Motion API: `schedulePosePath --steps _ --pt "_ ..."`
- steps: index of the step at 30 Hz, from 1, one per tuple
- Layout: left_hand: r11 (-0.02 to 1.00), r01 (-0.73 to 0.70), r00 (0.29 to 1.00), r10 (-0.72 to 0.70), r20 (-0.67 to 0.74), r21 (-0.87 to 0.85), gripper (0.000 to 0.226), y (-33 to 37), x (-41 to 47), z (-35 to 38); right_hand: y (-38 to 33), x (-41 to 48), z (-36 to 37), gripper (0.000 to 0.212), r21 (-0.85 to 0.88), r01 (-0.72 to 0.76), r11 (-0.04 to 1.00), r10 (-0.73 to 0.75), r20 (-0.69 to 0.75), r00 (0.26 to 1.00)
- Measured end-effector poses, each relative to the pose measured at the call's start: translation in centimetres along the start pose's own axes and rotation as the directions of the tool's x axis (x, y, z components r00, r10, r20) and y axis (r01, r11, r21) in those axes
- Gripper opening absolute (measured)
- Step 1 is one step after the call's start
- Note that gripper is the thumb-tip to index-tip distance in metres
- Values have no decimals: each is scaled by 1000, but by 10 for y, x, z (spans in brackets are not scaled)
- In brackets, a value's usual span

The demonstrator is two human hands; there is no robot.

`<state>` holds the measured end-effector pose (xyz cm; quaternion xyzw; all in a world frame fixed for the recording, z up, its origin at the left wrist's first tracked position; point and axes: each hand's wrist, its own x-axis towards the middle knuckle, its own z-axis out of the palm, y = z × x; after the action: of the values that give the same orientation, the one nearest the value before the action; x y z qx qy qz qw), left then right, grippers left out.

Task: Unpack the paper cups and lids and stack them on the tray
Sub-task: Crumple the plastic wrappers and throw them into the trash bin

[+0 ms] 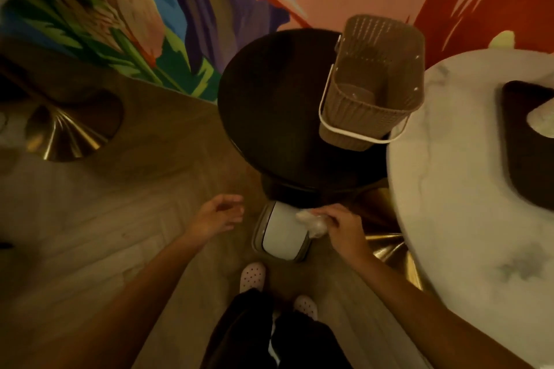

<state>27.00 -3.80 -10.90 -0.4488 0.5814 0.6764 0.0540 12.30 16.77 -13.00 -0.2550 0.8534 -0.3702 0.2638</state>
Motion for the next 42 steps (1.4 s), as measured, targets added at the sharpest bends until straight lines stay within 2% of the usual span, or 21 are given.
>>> schedulePosePath --steps 3,6,10,17,21,23,25,31,33,35,37,40,42 --pt "998 57 998 -55 -38 35 18 -46 30 -5 37 10 35 31 -130 -44 990 62 135 989" --pt "986 125 992 -121 -40 111 24 -94 68 -8 70 24 69 34 -178 -106 978 146 231 962" --pt "962 174 985 -170 -35 209 27 -152 124 -1 111 47 114 35 -257 -44 965 129 322 938" --pt "922 122 992 -124 -18 367 36 -223 208 29 183 65 198 38 -388 50 920 72 292 954" --pt "898 96 993 -114 17 428 52 -245 243 41 211 73 218 64 -562 283 777 -79 359 930" --pt "875 59 994 -95 53 480 64 -254 256 47 226 80 230 56 -604 356 713 -130 385 914" --pt "845 13 995 -63 75 535 65 -263 264 52 239 88 241 46 -643 369 671 -121 397 910" --pt "832 -100 995 95 38 545 47 -288 274 57 262 120 277 40 -734 352 581 -23 418 908" --pt "826 -132 991 130 42 548 47 -292 273 57 263 126 287 27 -734 324 597 64 446 893" --pt "829 -145 988 149 37 540 47 -292 271 58 272 133 294 29 -741 280 611 196 484 853" --pt "827 -135 989 147 23 546 47 -290 270 59 272 134 296 31 -710 186 679 307 505 806" --pt "816 -103 992 129 -5 569 47 -284 265 63 263 130 288 36 -610 86 787 342 550 762" --pt "806 -85 994 111 -8 586 45 -279 259 64 254 126 276 40 -548 24 836 340 553 761"
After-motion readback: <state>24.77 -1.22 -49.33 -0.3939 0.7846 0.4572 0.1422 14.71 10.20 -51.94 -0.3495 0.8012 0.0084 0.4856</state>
